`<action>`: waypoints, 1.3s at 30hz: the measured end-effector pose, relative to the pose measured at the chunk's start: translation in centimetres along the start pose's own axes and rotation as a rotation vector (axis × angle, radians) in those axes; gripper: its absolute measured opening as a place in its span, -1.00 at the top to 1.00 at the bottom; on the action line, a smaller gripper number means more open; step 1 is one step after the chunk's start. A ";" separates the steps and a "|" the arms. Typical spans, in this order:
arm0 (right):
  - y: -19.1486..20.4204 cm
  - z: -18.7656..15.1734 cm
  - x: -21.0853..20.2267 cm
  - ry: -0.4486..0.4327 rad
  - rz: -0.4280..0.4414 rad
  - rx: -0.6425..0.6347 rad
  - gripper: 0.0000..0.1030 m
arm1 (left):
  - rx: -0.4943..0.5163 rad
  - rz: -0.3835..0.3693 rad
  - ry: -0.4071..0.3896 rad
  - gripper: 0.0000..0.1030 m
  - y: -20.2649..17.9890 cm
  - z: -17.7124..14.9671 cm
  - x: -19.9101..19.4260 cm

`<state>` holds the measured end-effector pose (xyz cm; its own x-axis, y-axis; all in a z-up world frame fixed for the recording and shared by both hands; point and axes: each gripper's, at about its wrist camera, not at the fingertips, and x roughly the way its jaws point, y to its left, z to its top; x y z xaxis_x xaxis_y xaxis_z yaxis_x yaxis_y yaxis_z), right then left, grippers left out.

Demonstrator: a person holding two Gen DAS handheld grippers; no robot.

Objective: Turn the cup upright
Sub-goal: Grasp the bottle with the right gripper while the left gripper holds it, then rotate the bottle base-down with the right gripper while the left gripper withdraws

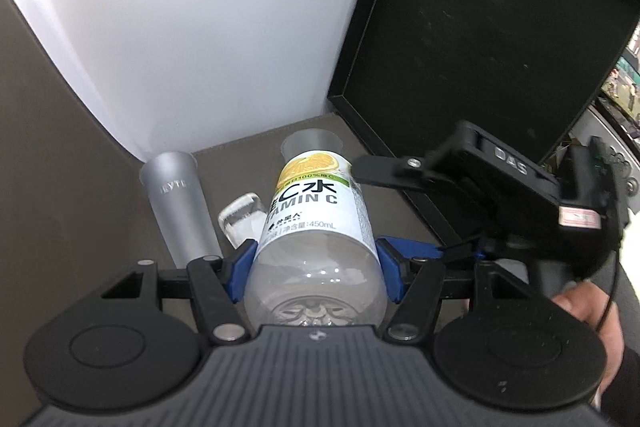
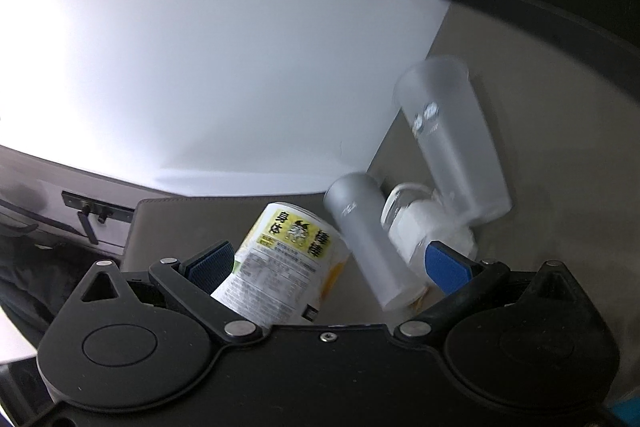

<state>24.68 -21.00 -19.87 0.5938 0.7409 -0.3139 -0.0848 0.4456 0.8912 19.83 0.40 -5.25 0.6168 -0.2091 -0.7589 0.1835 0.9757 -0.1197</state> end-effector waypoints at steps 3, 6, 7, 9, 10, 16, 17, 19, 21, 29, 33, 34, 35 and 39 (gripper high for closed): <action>-0.5 -0.6 0.3 0.029 0.021 0.036 -0.99 | 0.007 -0.015 -0.001 -0.20 -0.5 -0.7 0.0; -0.5 -1.2 0.9 0.048 0.036 0.042 -0.99 | 0.010 -0.020 0.008 -0.20 -0.9 -1.6 0.1; -0.6 -1.4 0.9 0.048 0.035 0.041 -0.96 | 0.008 -0.019 0.012 -0.20 -1.0 -1.9 0.1; -0.7 -1.6 1.0 0.050 0.040 0.038 -0.78 | -0.002 -0.024 0.031 -0.20 -1.0 -2.5 0.3; -0.8 -1.6 1.0 0.057 0.049 0.046 -0.62 | 0.002 -0.020 0.035 -0.20 -1.0 -2.8 0.5; -1.2 -1.2 1.0 0.090 0.055 0.087 -0.23 | 0.010 -0.028 0.061 -0.20 -0.8 -3.7 0.7; -0.8 -1.3 0.9 0.084 0.053 0.064 -0.23 | 0.011 -0.030 0.063 -0.20 -0.8 -3.7 0.8; -0.4 -1.4 0.6 0.072 0.049 0.036 -0.22 | 0.021 -0.033 0.077 -0.21 -0.9 -3.7 1.1; 0.0 -1.3 0.4 0.062 0.037 0.011 -0.21 | 0.027 -0.032 0.100 -0.21 -0.9 -3.6 1.5; 3.0 -1.9 -1.5 -0.036 -0.057 -0.210 -0.21 | 0.081 0.028 0.156 -0.27 -2.5 -3.5 2.6; 3.8 -1.6 -2.7 -0.100 -0.098 -0.278 -0.21 | 0.085 0.037 0.180 -0.27 -2.3 -3.5 3.0; 4.0 -1.5 -2.9 -0.115 -0.111 -0.297 -0.21 | 0.080 0.039 0.183 -0.27 -2.1 -3.5 3.0; 4.2 -1.5 -3.2 -0.131 -0.123 -0.317 -0.21 | 0.072 0.039 0.183 -0.27 -1.9 -3.5 3.0; 5.0 -1.5 -3.8 -0.186 -0.169 -0.393 -0.20 | 0.032 0.059 0.174 -0.27 -0.7 -3.0 2.8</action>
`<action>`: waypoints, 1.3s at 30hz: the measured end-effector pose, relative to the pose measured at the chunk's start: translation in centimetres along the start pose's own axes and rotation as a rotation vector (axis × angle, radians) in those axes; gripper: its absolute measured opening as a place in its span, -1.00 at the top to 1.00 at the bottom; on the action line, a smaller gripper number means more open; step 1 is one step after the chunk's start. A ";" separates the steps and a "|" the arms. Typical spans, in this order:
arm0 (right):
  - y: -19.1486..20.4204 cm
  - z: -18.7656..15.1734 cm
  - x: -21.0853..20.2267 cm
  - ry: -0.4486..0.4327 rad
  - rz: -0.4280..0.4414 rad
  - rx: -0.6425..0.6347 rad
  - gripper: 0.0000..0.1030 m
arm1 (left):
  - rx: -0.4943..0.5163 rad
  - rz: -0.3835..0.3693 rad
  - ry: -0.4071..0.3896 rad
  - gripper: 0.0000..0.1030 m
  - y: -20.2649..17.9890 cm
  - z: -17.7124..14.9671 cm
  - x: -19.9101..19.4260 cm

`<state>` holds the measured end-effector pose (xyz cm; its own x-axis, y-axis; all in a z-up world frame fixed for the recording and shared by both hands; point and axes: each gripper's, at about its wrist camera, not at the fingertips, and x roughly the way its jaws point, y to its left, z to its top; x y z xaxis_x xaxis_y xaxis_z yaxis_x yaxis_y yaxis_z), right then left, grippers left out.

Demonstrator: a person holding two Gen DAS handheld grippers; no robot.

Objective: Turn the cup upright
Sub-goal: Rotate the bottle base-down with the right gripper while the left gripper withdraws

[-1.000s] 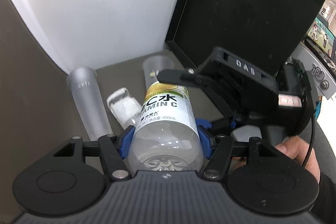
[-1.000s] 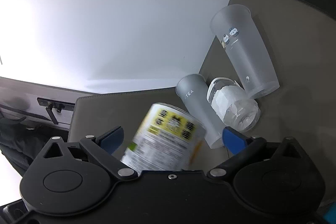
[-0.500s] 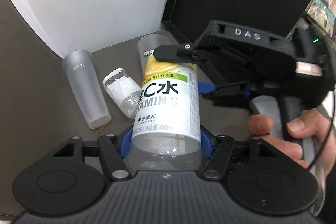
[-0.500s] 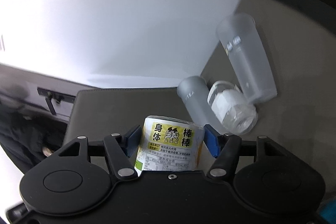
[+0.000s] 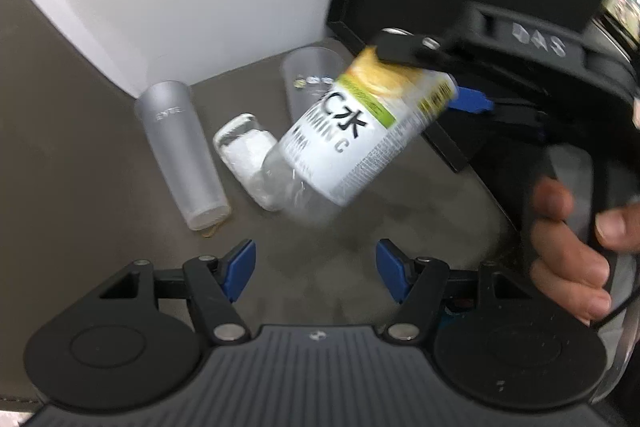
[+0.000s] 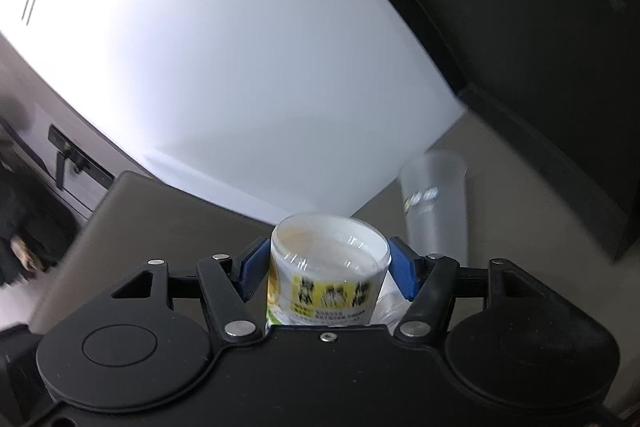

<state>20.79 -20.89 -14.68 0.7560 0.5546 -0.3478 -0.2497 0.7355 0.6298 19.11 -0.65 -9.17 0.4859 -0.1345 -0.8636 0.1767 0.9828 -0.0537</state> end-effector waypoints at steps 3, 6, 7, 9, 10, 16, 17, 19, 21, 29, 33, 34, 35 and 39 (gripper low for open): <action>0.7 0.0 -0.3 -0.019 -0.030 -0.070 -0.20 | -0.027 0.033 -0.029 -0.27 0.4 0.0 -1.3; 1.4 -0.2 -0.8 -0.039 -0.046 -0.137 -0.20 | -0.061 0.044 -0.042 -0.27 1.4 0.6 -1.8; 1.7 -0.3 -0.8 -0.044 -0.051 -0.158 -0.20 | -0.075 0.050 -0.050 -0.27 1.8 0.8 -2.0; 2.3 -0.5 -0.9 -0.051 -0.063 -0.205 -0.20 | -0.094 0.062 -0.064 -0.27 2.3 1.6 -2.0; 2.6 -0.6 -0.9 -0.054 -0.072 -0.225 -0.20 | -0.105 0.068 -0.074 -0.27 2.5 1.7 -2.4; 4.4 -1.6 -0.7 -0.059 -0.128 -0.363 -0.19 | -0.171 0.057 -0.120 -0.27 3.7 3.0 -3.2; 4.7 -1.8 -0.7 -0.055 -0.138 -0.381 -0.19 | -0.180 0.053 -0.127 -0.27 3.7 3.2 -3.3; 5.1 -2.1 -0.6 -0.052 -0.150 -0.416 -0.19 | -0.194 0.047 -0.141 -0.27 3.9 3.6 -3.5; 5.3 -2.4 -0.5 -0.045 -0.163 -0.443 -0.19 | -0.201 0.047 -0.154 -0.27 4.0 3.9 -3.7; 6.5 -4.1 0.2 -0.008 -0.199 -0.555 -0.20 | -0.227 0.011 -0.163 -0.27 3.7 4.4 -3.4; 7.0 -4.9 0.7 0.025 -0.207 -0.606 -0.20 | -0.248 -0.016 -0.152 -0.27 3.7 4.2 -2.9; 7.0 -5.1 0.9 0.035 -0.211 -0.615 -0.20 | -0.256 -0.023 -0.149 -0.27 3.8 4.2 -2.7; 7.1 -5.3 1.1 0.048 -0.218 -0.626 -0.20 | -0.263 -0.030 -0.145 -0.27 3.8 4.2 -2.4; 7.4 -6.1 2.0 0.092 -0.245 -0.654 -0.20 | -0.284 -0.048 -0.125 -0.27 3.9 4.0 -1.3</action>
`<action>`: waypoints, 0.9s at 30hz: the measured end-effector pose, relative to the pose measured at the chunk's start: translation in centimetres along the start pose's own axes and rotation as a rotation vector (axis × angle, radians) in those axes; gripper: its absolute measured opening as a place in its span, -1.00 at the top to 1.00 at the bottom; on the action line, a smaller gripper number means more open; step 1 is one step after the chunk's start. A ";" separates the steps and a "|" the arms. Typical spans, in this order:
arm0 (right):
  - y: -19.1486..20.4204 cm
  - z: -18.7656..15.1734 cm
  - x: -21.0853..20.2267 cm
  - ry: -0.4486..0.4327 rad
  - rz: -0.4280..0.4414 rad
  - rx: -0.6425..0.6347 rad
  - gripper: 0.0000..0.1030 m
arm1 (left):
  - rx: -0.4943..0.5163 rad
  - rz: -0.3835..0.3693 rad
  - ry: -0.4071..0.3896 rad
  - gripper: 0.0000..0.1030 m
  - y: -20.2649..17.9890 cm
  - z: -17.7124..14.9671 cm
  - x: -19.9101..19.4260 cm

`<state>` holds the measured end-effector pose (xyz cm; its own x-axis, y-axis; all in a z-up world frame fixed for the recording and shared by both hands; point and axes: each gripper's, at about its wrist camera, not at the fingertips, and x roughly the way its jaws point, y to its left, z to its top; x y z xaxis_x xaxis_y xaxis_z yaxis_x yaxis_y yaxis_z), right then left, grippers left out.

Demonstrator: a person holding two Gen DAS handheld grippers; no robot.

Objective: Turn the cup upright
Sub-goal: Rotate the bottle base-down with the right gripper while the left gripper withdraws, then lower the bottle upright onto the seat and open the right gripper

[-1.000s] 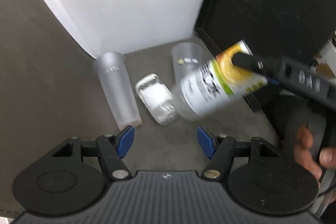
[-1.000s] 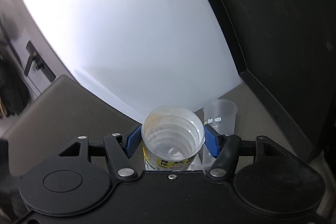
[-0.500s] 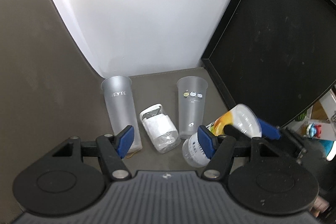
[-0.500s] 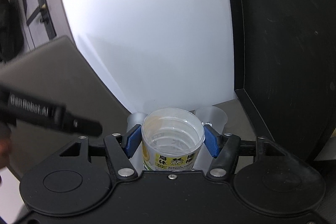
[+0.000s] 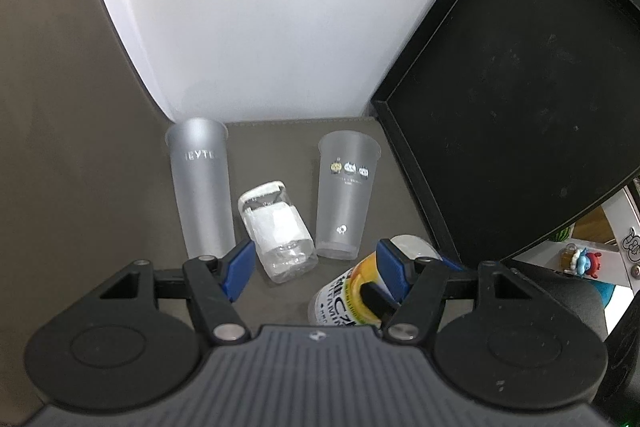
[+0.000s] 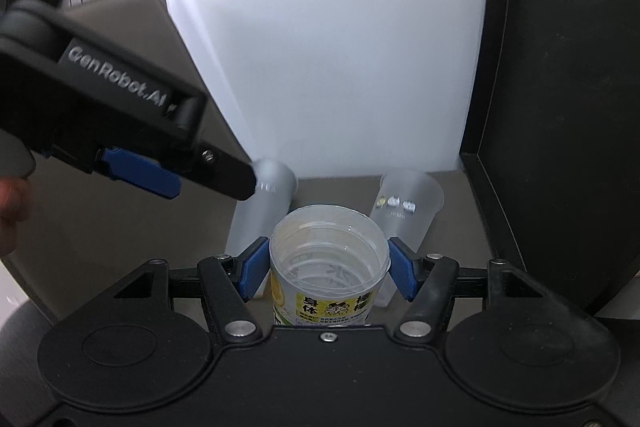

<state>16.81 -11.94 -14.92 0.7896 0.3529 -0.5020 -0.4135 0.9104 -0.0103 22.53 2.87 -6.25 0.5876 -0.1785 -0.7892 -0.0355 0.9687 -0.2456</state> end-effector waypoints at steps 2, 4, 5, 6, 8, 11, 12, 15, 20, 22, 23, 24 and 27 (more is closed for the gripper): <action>0.4 -0.2 0.3 0.024 -0.019 -0.029 -0.20 | -0.007 -0.010 0.014 -0.27 0.1 -0.2 0.6; 0.8 -0.3 0.7 0.046 -0.030 -0.052 -0.20 | -0.011 -0.011 0.030 -0.27 0.2 -0.4 1.4; 1.0 -0.4 0.9 0.056 -0.037 -0.064 -0.20 | -0.014 -0.009 0.038 -0.27 0.3 -0.5 1.7; 1.1 -0.5 1.1 0.066 -0.044 -0.074 -0.20 | -0.015 -0.006 0.045 -0.27 0.4 -0.6 2.1; 1.3 -0.8 1.3 0.082 -0.049 -0.088 -0.20 | -0.020 -0.009 0.063 -0.27 0.6 -1.0 2.8; 1.5 -1.1 1.6 0.105 -0.055 -0.105 -0.20 | -0.019 -0.014 0.086 -0.27 0.6 -1.4 3.7; 1.5 -1.2 1.7 0.113 -0.060 -0.111 -0.20 | -0.021 -0.013 0.093 -0.27 0.6 -1.5 4.0; 1.5 -1.4 2.1 0.139 -0.068 -0.118 -0.20 | -0.027 -0.009 0.116 -0.27 0.8 -1.8 4.9; 1.2 -1.7 2.4 0.159 -0.068 -0.115 -0.19 | -0.032 -0.005 0.127 -0.27 1.0 -2.0 5.7; 1.2 -1.8 2.6 0.176 -0.070 -0.116 -0.19 | -0.042 -0.010 0.129 -0.27 1.0 -1.9 5.9; 1.2 -1.9 2.6 0.184 -0.070 -0.115 -0.19 | -0.041 -0.010 0.130 -0.27 1.0 -1.9 5.9; 1.1 -1.9 3.0 0.190 -0.070 -0.115 -0.19 | -0.039 -0.007 0.129 -0.27 1.0 -1.9 5.9; 1.1 -2.0 2.8 0.195 -0.067 -0.115 -0.21 | -0.036 -0.004 0.132 -0.27 1.0 -1.8 5.9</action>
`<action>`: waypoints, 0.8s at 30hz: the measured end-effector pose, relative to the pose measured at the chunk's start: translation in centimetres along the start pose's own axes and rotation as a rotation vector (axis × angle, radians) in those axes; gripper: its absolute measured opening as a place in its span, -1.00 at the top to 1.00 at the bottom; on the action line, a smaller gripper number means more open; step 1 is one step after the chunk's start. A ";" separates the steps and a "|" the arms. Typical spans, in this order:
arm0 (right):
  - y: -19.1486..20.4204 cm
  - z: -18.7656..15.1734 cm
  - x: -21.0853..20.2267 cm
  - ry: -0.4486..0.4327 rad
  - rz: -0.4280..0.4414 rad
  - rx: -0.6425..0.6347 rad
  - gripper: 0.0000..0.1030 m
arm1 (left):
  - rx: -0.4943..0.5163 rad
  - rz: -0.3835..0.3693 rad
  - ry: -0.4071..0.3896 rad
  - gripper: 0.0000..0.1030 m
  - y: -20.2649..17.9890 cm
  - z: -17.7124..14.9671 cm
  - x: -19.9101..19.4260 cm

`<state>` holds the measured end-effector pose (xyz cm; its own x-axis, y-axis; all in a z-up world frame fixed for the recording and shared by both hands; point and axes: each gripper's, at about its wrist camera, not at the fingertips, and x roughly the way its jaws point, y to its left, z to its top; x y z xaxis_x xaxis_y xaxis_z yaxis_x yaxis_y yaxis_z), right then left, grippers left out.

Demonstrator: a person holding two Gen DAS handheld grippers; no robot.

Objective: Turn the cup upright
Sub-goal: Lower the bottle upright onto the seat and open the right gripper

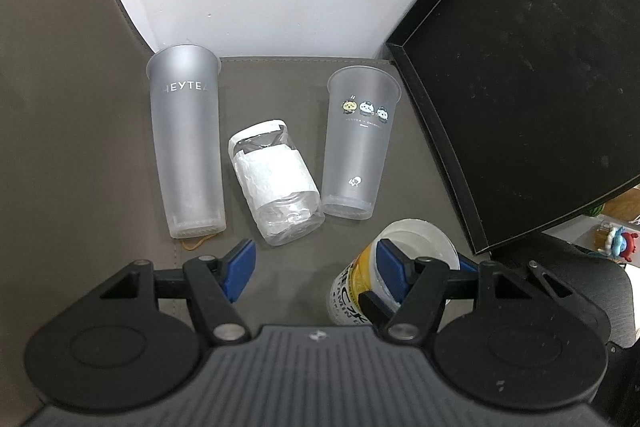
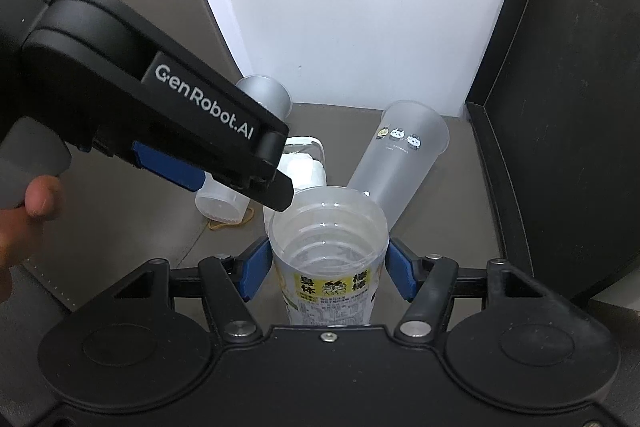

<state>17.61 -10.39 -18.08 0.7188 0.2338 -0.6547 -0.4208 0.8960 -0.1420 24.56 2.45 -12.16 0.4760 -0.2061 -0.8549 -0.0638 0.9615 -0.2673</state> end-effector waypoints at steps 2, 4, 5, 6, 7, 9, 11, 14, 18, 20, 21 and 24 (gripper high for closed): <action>-0.1 -0.1 0.0 0.007 0.005 0.002 -0.22 | -0.002 0.005 0.002 -0.27 0.0 0.0 0.0; -0.3 -0.2 0.1 0.022 0.014 0.009 -0.22 | -0.001 0.012 0.002 -0.27 -0.1 0.1 -0.1; -0.4 -0.2 0.2 0.029 0.018 0.014 -0.23 | 0.001 0.015 0.001 -0.27 -0.2 0.1 -0.1; -0.5 -0.3 0.2 0.035 0.023 0.020 -0.27 | 0.003 0.016 0.002 -0.27 -0.3 0.1 -0.1; -0.6 -0.3 0.1 0.038 0.028 0.024 -0.33 | 0.005 0.019 0.005 -0.27 -0.4 0.1 -0.1; -0.9 -0.2 0.0 0.039 0.037 0.033 -0.39 | 0.006 0.026 0.009 -0.27 -0.5 0.2 0.0; -1.1 -0.2 -0.2 0.042 0.059 0.049 -0.43 | 0.011 0.032 0.005 -0.27 -0.7 0.3 -0.3; -1.6 -0.3 -0.6 0.050 0.086 0.070 -0.46 | 0.020 0.038 -0.006 -0.27 -1.0 0.4 -0.9; -2.3 -0.4 -1.0 0.054 0.107 0.094 -0.58 | 0.027 0.051 -0.026 -0.27 -1.5 0.4 -2.1; -2.7 -0.3 -1.3 0.047 0.110 0.108 -0.70 | 0.027 0.054 -0.034 -0.27 -1.6 0.2 -2.9; -2.8 -0.3 -1.5 0.042 0.108 0.115 -0.71 | 0.027 0.054 -0.036 -0.27 -1.7 0.1 -3.2; -3.1 -0.3 -1.9 0.042 0.112 0.127 -0.76 | 0.023 0.063 -0.042 -0.27 -1.9 -0.2 -3.9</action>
<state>17.42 -13.74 -16.58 0.6468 0.3210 -0.6918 -0.4213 0.9065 0.0267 22.61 1.43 -8.44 0.5077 -0.1374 -0.8505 -0.0748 0.9764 -0.2024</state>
